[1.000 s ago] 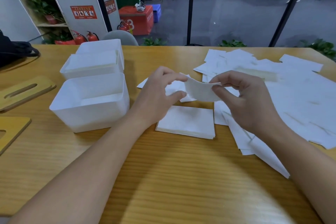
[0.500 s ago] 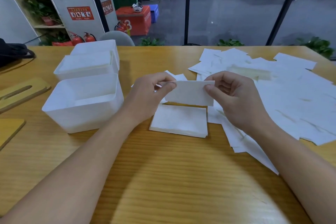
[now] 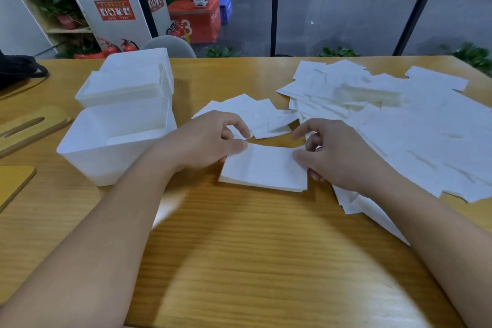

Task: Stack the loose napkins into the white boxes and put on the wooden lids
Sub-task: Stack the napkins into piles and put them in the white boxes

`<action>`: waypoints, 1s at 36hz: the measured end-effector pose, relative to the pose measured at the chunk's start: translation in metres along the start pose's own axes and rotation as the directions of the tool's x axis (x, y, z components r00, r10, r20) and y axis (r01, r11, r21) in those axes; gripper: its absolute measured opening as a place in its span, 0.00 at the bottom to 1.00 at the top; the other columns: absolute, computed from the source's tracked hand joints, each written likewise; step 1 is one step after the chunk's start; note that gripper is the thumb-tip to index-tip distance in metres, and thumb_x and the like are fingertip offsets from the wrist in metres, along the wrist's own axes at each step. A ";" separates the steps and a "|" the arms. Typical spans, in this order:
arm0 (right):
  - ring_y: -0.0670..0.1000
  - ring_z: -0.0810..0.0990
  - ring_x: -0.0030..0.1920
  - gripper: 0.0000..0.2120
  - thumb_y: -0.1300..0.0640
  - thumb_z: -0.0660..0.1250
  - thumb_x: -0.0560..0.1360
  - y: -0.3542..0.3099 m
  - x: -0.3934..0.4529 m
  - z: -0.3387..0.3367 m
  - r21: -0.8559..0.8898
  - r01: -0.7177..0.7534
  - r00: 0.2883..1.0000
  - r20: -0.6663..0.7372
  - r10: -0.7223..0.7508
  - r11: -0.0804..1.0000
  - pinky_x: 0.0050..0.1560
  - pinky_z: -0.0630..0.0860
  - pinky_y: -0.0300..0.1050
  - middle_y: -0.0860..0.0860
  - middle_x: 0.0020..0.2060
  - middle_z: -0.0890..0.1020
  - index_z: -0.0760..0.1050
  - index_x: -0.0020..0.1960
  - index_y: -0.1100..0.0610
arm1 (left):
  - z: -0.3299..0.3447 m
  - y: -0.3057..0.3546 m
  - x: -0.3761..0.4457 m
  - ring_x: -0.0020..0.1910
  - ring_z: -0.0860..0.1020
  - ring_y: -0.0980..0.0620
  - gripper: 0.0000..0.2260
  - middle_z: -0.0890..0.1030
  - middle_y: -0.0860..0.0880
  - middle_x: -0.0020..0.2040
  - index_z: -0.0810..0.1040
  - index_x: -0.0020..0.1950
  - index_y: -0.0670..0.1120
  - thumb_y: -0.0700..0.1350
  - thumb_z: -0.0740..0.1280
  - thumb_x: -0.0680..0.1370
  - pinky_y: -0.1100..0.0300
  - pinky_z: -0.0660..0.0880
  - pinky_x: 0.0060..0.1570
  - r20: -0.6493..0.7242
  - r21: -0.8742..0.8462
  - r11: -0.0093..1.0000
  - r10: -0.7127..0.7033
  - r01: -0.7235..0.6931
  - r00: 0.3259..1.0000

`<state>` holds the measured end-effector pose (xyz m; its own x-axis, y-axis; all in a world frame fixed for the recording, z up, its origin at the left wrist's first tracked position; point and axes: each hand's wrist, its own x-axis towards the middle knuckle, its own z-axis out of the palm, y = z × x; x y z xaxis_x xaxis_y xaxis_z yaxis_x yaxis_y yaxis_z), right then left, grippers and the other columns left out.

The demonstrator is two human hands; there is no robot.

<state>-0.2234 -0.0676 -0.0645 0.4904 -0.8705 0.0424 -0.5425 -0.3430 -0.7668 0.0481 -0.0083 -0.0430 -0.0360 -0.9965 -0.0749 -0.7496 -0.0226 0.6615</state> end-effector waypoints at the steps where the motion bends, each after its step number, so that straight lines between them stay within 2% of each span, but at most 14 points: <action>1: 0.48 0.80 0.27 0.11 0.60 0.71 0.77 0.000 0.000 0.001 -0.026 0.011 1.000 -0.003 -0.011 1.000 0.39 0.81 0.50 0.51 0.30 0.84 0.79 0.56 0.47 | 0.001 0.000 0.000 0.33 0.76 0.58 0.03 0.81 0.52 0.34 0.82 0.58 0.60 0.54 0.71 0.85 0.54 0.72 0.43 -0.003 0.008 1.000 0.002 -0.002 1.000; 4: 0.44 0.82 0.30 0.11 0.58 0.73 0.77 0.002 0.003 0.006 -0.076 0.044 0.998 -0.036 -0.046 0.996 0.39 0.80 0.48 0.46 0.32 0.85 0.79 0.56 0.46 | 0.003 -0.004 0.003 0.33 0.76 0.58 0.03 0.81 0.52 0.34 0.81 0.57 0.61 0.55 0.71 0.84 0.53 0.74 0.44 -0.019 0.044 0.999 0.009 -0.009 1.000; 8: 0.40 0.81 0.35 0.10 0.55 0.76 0.77 0.007 0.005 0.009 -0.103 0.035 0.997 -0.061 -0.042 0.994 0.38 0.74 0.39 0.43 0.35 0.85 0.80 0.55 0.45 | 0.007 -0.008 0.006 0.32 0.74 0.60 0.04 0.76 0.59 0.33 0.82 0.55 0.61 0.56 0.73 0.82 0.56 0.74 0.43 -0.043 0.138 0.990 0.004 0.002 0.999; 11: 0.41 0.80 0.35 0.10 0.54 0.78 0.75 0.008 0.003 0.010 -0.135 0.054 0.994 -0.088 -0.066 0.989 0.37 0.74 0.37 0.44 0.36 0.84 0.81 0.53 0.45 | 0.005 -0.006 0.006 0.38 0.78 0.58 0.08 0.80 0.57 0.40 0.82 0.53 0.61 0.61 0.76 0.78 0.58 0.72 0.40 -0.088 0.218 0.975 -0.017 0.036 0.996; 13: 0.41 0.79 0.37 0.11 0.52 0.79 0.74 0.010 0.004 0.009 -0.159 0.072 0.989 -0.118 -0.091 0.985 0.40 0.75 0.39 0.44 0.39 0.83 0.82 0.53 0.45 | 0.005 -0.006 0.007 0.40 0.79 0.56 0.08 0.81 0.55 0.42 0.83 0.51 0.60 0.62 0.76 0.78 0.57 0.72 0.39 -0.166 0.232 0.972 -0.004 0.043 0.986; 16: 0.41 0.77 0.47 0.11 0.47 0.78 0.75 0.013 0.007 0.008 -0.261 0.124 0.976 -0.141 -0.165 0.957 0.46 0.70 0.36 0.40 0.50 0.80 0.82 0.56 0.44 | 0.009 -0.007 0.013 0.43 0.78 0.57 0.07 0.81 0.57 0.45 0.84 0.45 0.57 0.56 0.73 0.82 0.57 0.73 0.43 -0.291 0.221 0.975 0.083 -0.017 0.953; 18: 0.43 0.74 0.60 0.14 0.45 0.75 0.79 0.012 0.010 0.010 -0.325 0.175 0.967 -0.118 -0.224 0.929 0.57 0.68 0.34 0.40 0.62 0.78 0.83 0.63 0.45 | 0.013 -0.009 0.016 0.48 0.78 0.59 0.07 0.81 0.60 0.51 0.86 0.47 0.57 0.52 0.71 0.84 0.58 0.74 0.49 -0.304 0.210 0.976 0.119 -0.056 0.945; 20: 0.50 0.68 0.70 0.16 0.44 0.70 0.82 0.012 0.013 0.013 -0.457 0.229 0.950 -0.086 -0.299 0.859 0.69 0.66 0.45 0.42 0.74 0.74 0.83 0.68 0.46 | 0.018 -0.012 0.017 0.54 0.78 0.59 0.06 0.82 0.61 0.55 0.87 0.52 0.57 0.51 0.70 0.85 0.57 0.74 0.56 -0.276 0.229 0.969 0.155 -0.092 0.949; 22: 0.53 0.65 0.72 0.16 0.44 0.65 0.85 0.010 0.019 0.017 -0.589 0.236 0.941 -0.059 -0.332 0.773 0.70 0.61 0.53 0.42 0.79 0.70 0.83 0.67 0.47 | 0.021 -0.015 0.019 0.56 0.77 0.59 0.06 0.83 0.62 0.57 0.88 0.56 0.57 0.52 0.70 0.85 0.56 0.75 0.61 -0.257 0.248 0.962 0.179 -0.114 0.950; 24: 0.53 0.63 0.72 0.17 0.43 0.60 0.87 0.009 0.025 0.021 -0.652 0.211 0.950 -0.039 -0.310 0.729 0.68 0.58 0.53 0.42 0.81 0.68 0.82 0.68 0.46 | 0.022 -0.014 0.019 0.58 0.77 0.58 0.07 0.83 0.62 0.58 0.88 0.58 0.57 0.52 0.69 0.85 0.56 0.75 0.61 -0.252 0.242 0.964 0.171 -0.109 0.953; 27: 0.55 0.65 0.72 0.21 0.41 0.56 0.87 0.011 0.032 0.025 -0.695 0.188 0.960 -0.018 -0.279 0.694 0.68 0.58 0.53 0.43 0.80 0.69 0.80 0.70 0.49 | 0.023 -0.012 0.018 0.60 0.77 0.59 0.08 0.84 0.62 0.59 0.88 0.58 0.58 0.53 0.69 0.86 0.57 0.74 0.61 -0.240 0.246 0.964 0.158 -0.097 0.958; 30: 0.54 0.66 0.70 0.21 0.43 0.56 0.88 0.013 0.033 0.025 -0.678 0.204 0.956 -0.016 -0.291 0.706 0.69 0.58 0.52 0.44 0.78 0.71 0.78 0.71 0.52 | 0.025 -0.011 0.017 0.61 0.76 0.60 0.08 0.84 0.63 0.59 0.87 0.59 0.58 0.54 0.69 0.85 0.57 0.73 0.61 -0.240 0.247 0.964 0.161 -0.100 0.957; 34: 0.51 0.68 0.68 0.18 0.49 0.59 0.88 0.008 0.027 0.020 -0.546 0.320 0.925 0.002 -0.381 0.774 0.71 0.63 0.51 0.43 0.75 0.74 0.77 0.74 0.51 | 0.030 -0.005 0.017 0.60 0.74 0.63 0.13 0.81 0.63 0.61 0.83 0.69 0.59 0.54 0.72 0.84 0.68 0.68 0.56 -0.271 0.220 0.968 0.177 -0.118 0.946; 36: 0.45 0.71 0.67 0.17 0.51 0.62 0.88 0.004 0.022 0.016 -0.393 0.375 0.908 -0.025 -0.418 0.839 0.70 0.67 0.43 0.42 0.73 0.77 0.79 0.74 0.51 | 0.032 -0.004 0.018 0.59 0.76 0.62 0.19 0.80 0.63 0.62 0.78 0.73 0.60 0.54 0.74 0.82 0.69 0.70 0.54 -0.306 0.187 0.970 0.205 -0.153 0.930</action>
<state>-0.2039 -0.0823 -0.0775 0.6549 -0.6559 0.3752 -0.5393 -0.7535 -0.3760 0.0295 -0.0232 -0.0705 0.0146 -0.9555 0.2945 -0.8457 0.1453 0.5135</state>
